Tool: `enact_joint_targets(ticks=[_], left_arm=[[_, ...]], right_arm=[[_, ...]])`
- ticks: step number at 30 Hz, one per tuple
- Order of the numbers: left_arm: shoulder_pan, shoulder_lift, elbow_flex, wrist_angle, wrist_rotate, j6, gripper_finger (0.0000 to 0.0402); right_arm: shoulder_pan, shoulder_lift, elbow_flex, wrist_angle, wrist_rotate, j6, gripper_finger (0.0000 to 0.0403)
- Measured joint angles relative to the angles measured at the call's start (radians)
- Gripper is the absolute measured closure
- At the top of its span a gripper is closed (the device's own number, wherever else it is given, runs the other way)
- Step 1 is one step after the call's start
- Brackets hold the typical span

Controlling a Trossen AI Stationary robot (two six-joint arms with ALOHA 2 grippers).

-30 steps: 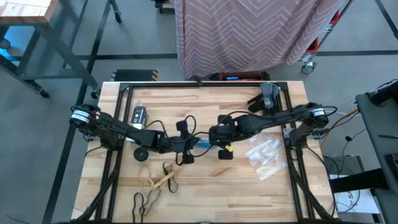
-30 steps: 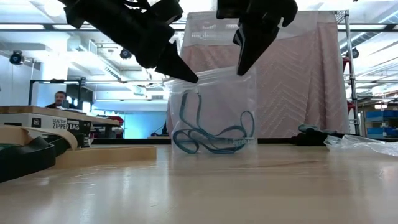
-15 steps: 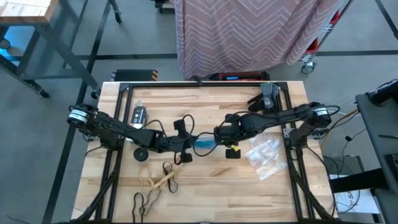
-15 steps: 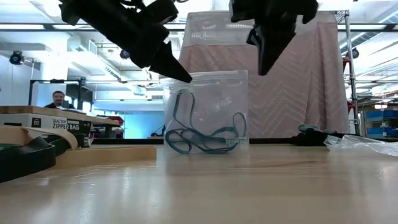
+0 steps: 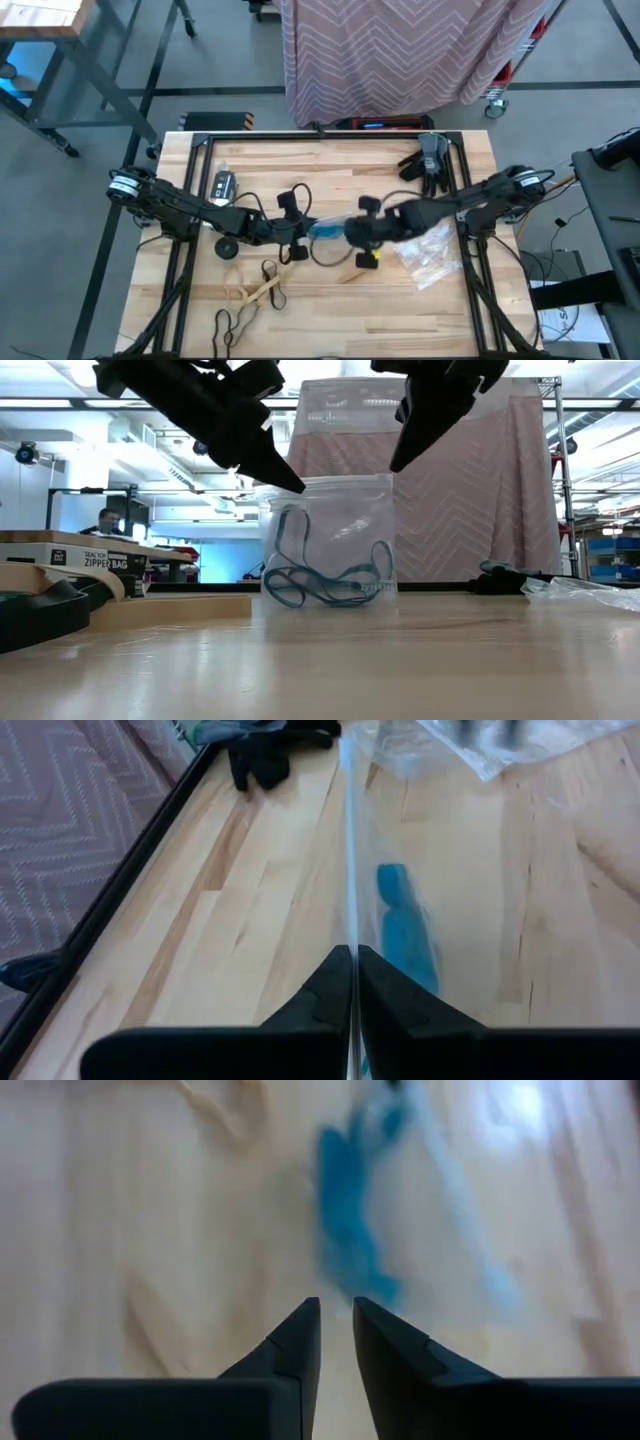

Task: Sort rubber bands
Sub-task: Close the transparent zip bag

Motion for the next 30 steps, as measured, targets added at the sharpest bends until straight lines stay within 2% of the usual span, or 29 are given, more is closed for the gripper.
enact_joint_targets(ticks=[7,9,13,14,18,22,26,30], left_arm=[[0.001,0.000,0.000,-0.012,0.026,0.015,0.0401],[0.001,0.000,0.000,-0.012,0.026,0.018,0.0401],[0.008,0.000,-0.005,-0.011,-0.005,0.011,0.0402],[0.010,0.000,-0.006,-0.011,-0.021,0.008,0.0402],[0.018,0.000,-0.011,-0.011,-0.036,-0.005,0.0401],[0.056,0.000,-0.011,0.023,-0.032,0.034,0.0401],[0.175,0.000,-0.011,0.036,0.058,0.103,0.0402],[0.368,0.009,-0.005,0.076,0.202,0.196,0.0402]], right_arm=[[0.086,0.058,-0.270,0.585,0.017,0.133,0.0358],[0.101,0.094,-0.312,0.687,0.105,0.183,0.0365],[0.131,0.163,-0.343,0.837,0.403,0.261,0.0375],[0.134,0.179,-0.345,0.855,0.426,0.246,0.0376],[0.131,0.204,-0.340,0.856,0.365,0.161,0.0379],[0.124,0.204,-0.323,0.868,0.364,0.076,0.0378],[0.110,0.202,-0.304,0.864,0.361,-0.058,0.0379],[0.090,0.196,-0.296,0.865,0.362,-0.129,0.0378]])
